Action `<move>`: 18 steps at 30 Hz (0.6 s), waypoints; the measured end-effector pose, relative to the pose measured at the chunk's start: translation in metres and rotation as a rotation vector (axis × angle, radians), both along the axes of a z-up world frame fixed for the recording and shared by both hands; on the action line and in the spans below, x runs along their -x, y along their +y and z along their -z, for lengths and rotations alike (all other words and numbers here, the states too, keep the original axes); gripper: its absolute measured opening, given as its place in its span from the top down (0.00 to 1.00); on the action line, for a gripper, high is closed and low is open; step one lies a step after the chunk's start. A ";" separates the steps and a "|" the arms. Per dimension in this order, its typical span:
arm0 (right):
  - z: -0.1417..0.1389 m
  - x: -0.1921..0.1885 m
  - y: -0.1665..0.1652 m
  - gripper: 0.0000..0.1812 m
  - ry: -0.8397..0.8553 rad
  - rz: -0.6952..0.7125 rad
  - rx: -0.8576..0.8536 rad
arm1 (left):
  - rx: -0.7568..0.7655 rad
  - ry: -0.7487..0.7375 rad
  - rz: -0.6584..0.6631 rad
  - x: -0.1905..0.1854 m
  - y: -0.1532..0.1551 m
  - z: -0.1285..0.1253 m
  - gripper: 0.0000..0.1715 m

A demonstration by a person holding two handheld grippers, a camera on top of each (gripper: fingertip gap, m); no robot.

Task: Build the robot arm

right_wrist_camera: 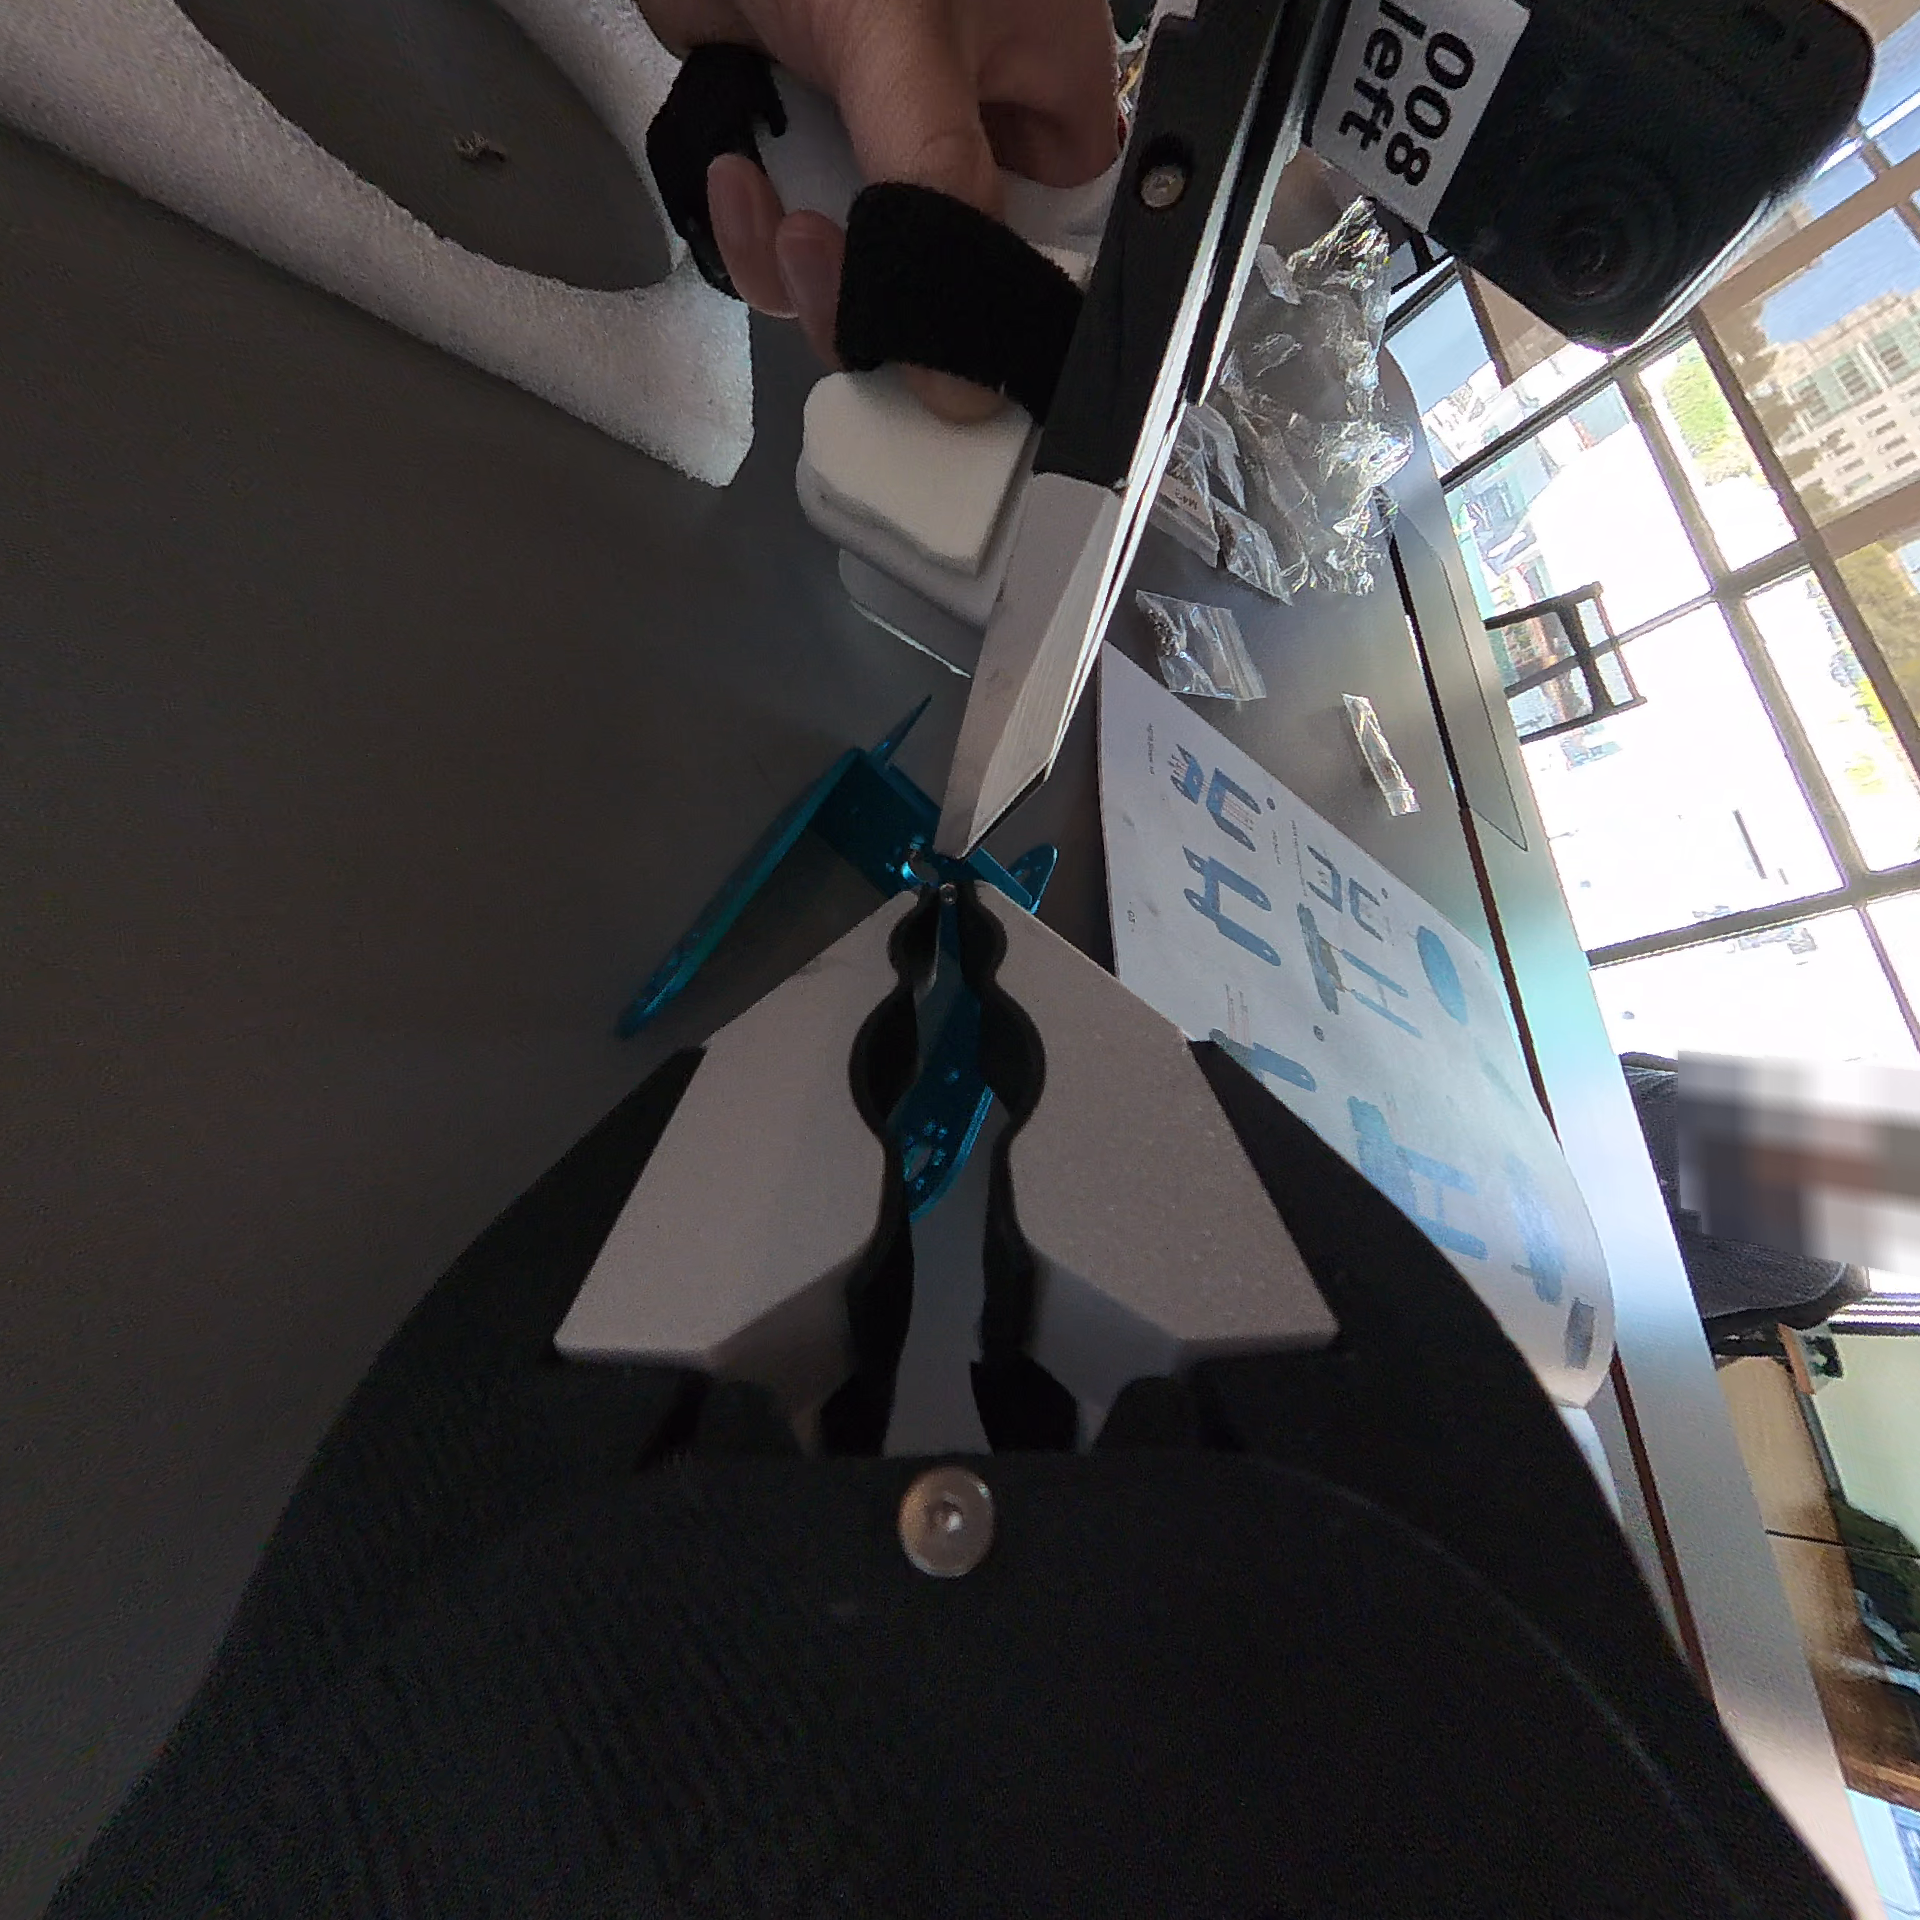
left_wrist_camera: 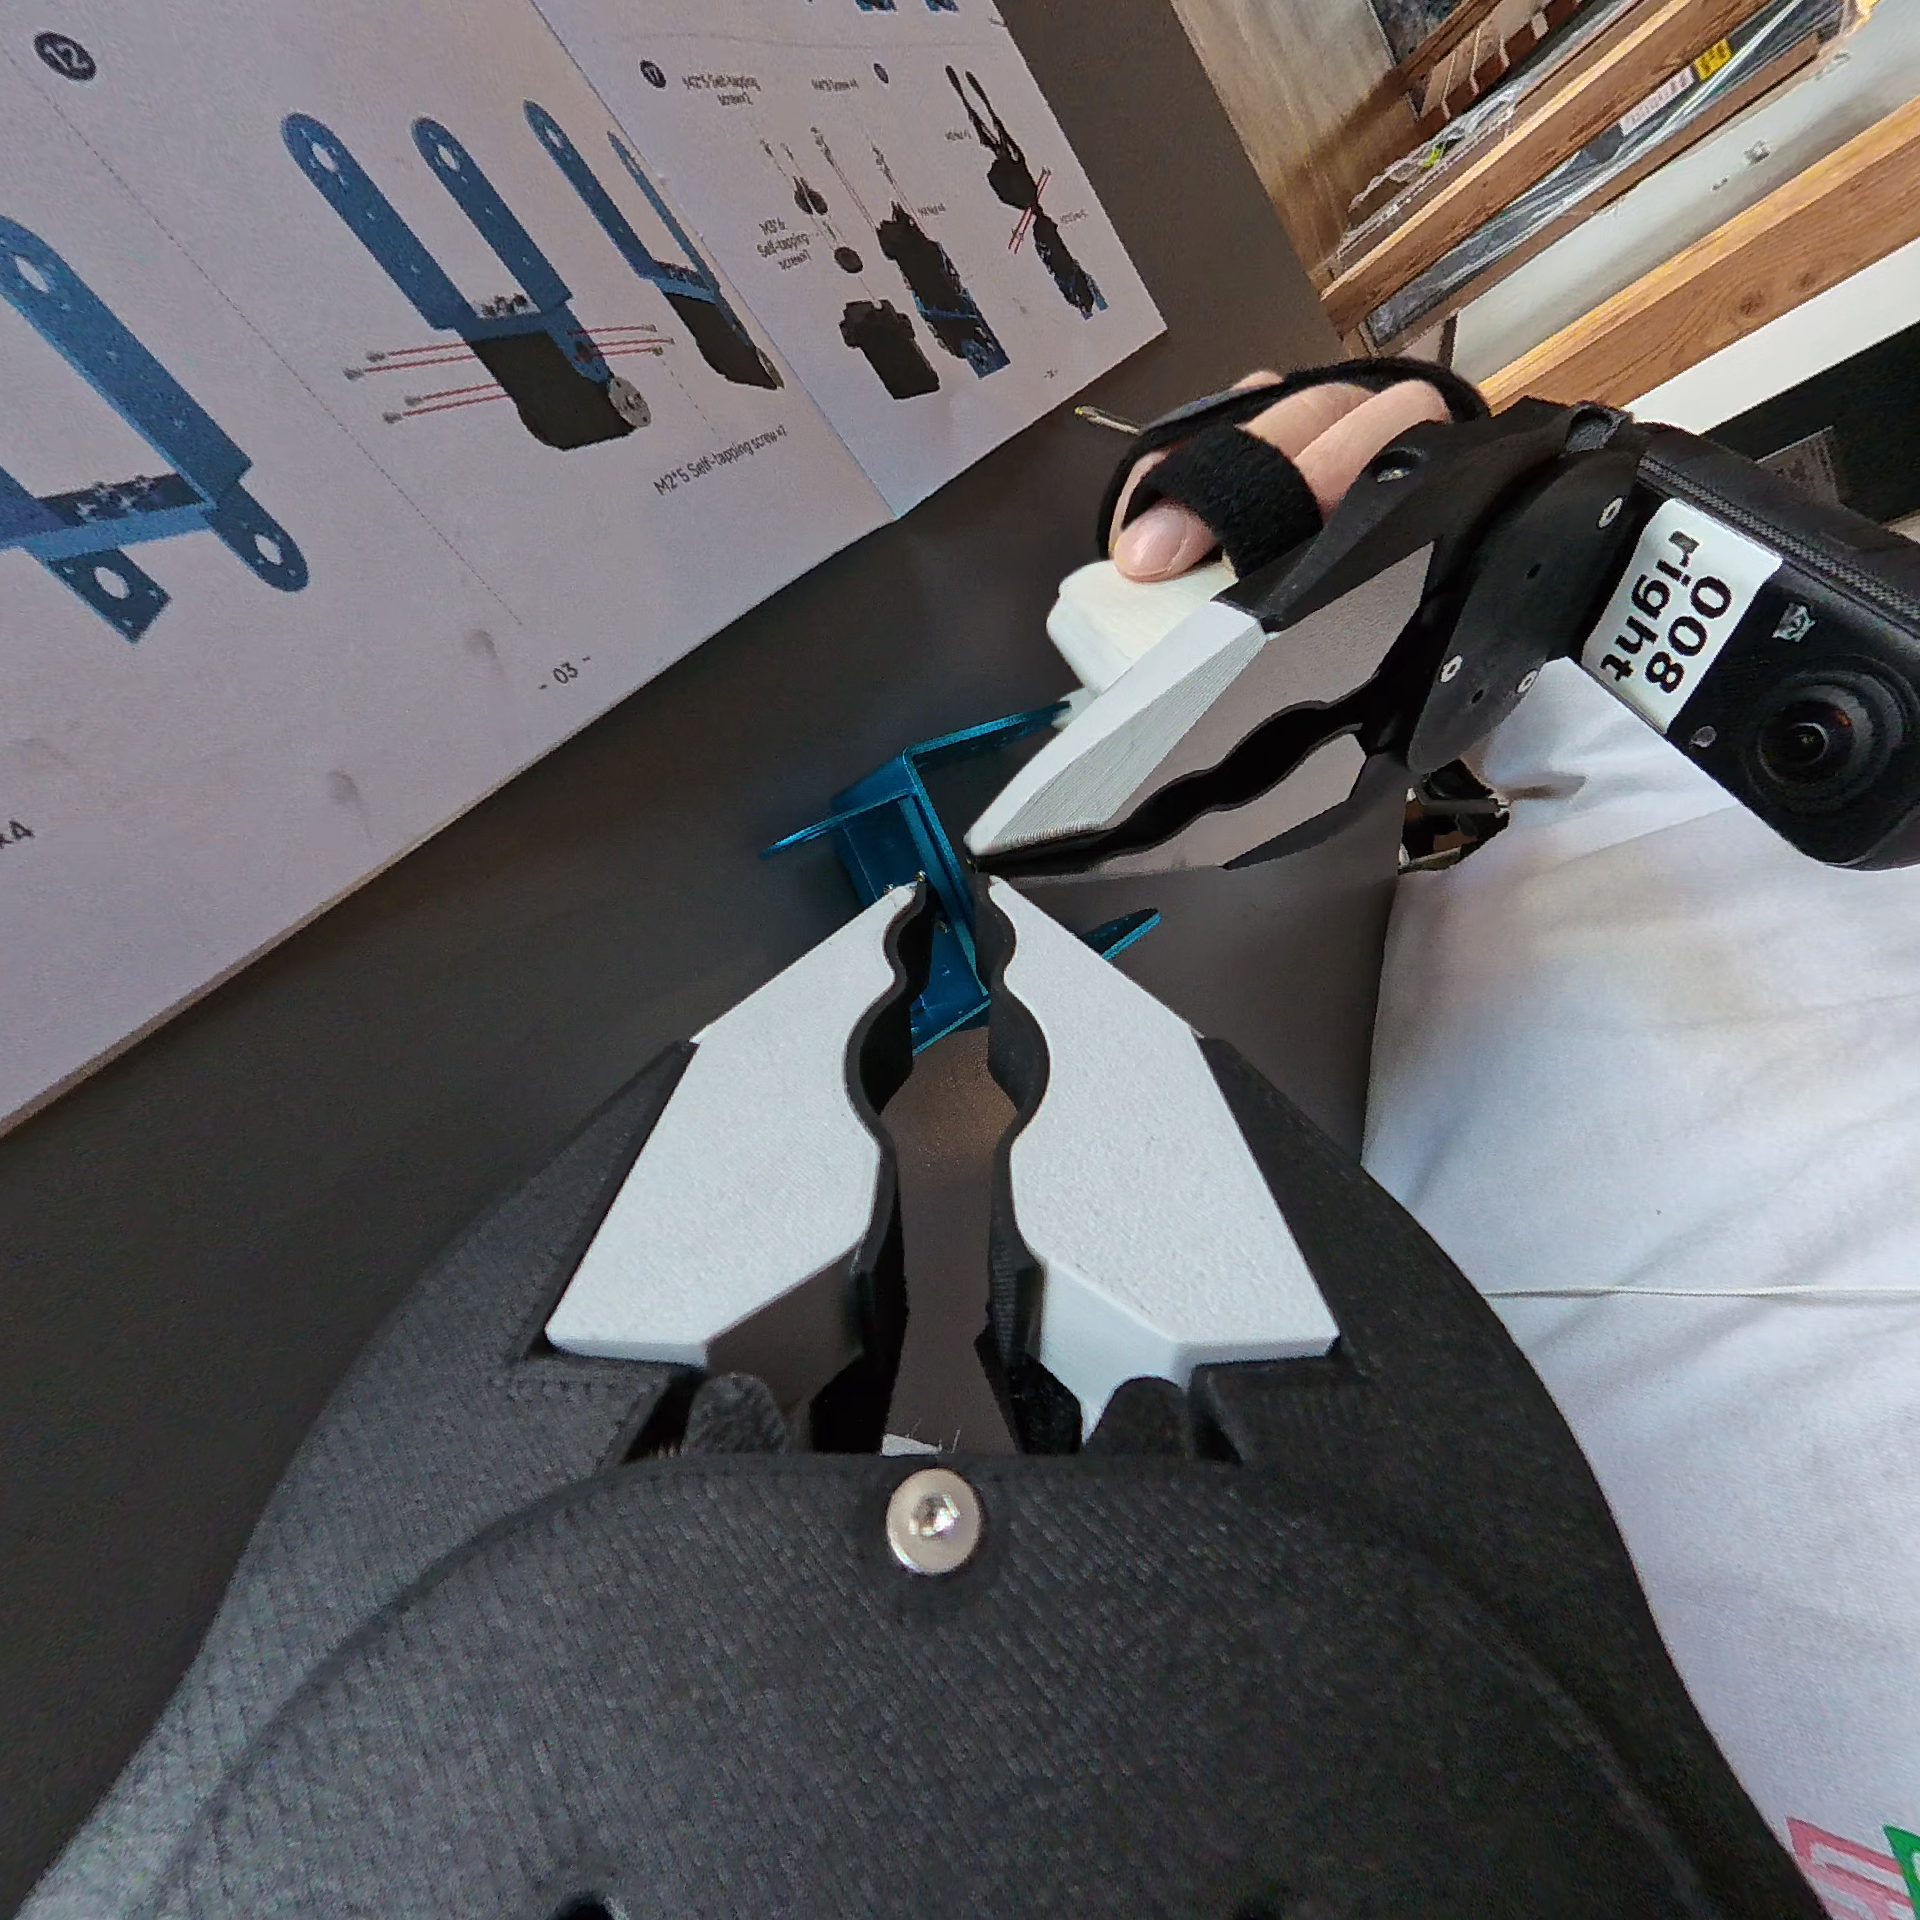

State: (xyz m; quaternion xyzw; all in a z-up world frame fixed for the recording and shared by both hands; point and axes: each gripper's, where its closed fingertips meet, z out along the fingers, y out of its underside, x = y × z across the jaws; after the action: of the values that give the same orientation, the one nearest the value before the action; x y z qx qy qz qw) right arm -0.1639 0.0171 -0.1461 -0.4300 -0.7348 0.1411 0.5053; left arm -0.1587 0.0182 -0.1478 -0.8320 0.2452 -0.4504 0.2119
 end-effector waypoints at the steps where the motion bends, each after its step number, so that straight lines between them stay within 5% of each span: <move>1: 0.000 0.000 0.000 1.00 0.003 0.000 0.003 | 0.000 0.000 0.000 0.000 0.000 0.000 0.97; 18: 0.003 0.002 0.003 0.99 0.011 0.029 0.059 | 0.002 -0.003 -0.001 0.000 0.000 0.000 0.97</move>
State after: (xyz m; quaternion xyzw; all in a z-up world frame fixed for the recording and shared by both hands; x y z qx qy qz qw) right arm -0.1663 0.0197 -0.1489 -0.4545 -0.7213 0.1578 0.4983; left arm -0.1586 0.0182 -0.1479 -0.8317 0.2440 -0.4516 0.2114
